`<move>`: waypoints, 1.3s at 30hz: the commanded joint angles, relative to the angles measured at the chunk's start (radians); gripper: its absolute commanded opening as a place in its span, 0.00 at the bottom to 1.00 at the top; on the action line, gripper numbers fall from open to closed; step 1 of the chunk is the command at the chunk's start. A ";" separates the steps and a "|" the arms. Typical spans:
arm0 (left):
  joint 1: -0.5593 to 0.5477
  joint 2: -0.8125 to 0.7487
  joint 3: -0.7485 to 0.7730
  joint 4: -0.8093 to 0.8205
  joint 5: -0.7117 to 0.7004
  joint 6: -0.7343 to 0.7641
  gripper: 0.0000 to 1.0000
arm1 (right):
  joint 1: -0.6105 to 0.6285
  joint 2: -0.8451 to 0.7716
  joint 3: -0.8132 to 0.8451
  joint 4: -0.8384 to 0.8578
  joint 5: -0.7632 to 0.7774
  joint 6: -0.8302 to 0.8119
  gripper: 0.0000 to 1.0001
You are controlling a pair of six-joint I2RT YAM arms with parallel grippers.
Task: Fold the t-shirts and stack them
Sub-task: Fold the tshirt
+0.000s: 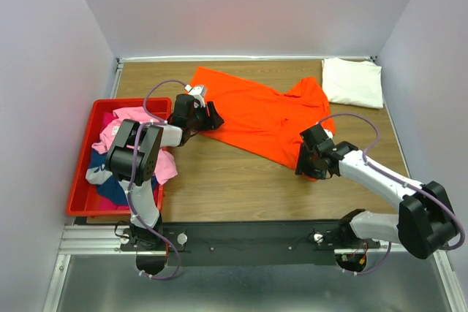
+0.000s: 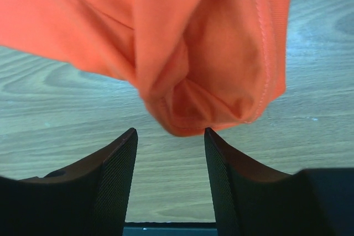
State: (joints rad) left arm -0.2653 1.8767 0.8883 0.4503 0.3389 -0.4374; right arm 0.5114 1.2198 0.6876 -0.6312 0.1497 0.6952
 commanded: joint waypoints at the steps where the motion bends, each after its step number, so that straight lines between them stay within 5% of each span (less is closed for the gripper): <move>1: 0.000 0.029 -0.005 -0.055 0.014 0.022 0.63 | 0.009 0.030 -0.020 -0.009 0.074 0.030 0.57; 6: 0.001 0.029 -0.006 -0.055 0.014 0.022 0.63 | 0.009 0.059 -0.016 0.005 0.123 0.029 0.51; 12: 0.006 0.030 -0.006 -0.055 0.017 0.025 0.63 | 0.009 0.081 -0.002 0.024 0.169 0.009 0.33; 16: 0.009 0.027 -0.009 -0.055 0.020 0.025 0.63 | 0.009 0.084 0.018 0.022 0.174 -0.019 0.08; 19: 0.017 0.024 -0.014 -0.055 0.020 0.028 0.63 | 0.009 0.054 0.032 0.015 0.183 -0.025 0.00; 39: 0.057 0.027 -0.031 -0.056 0.048 0.035 0.63 | -0.013 -0.014 0.201 -0.334 0.277 0.029 0.09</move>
State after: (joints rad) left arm -0.2230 1.8771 0.8860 0.4473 0.3798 -0.4282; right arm 0.5037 1.2304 0.8600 -0.8692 0.3843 0.6960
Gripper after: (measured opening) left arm 0.631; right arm 0.065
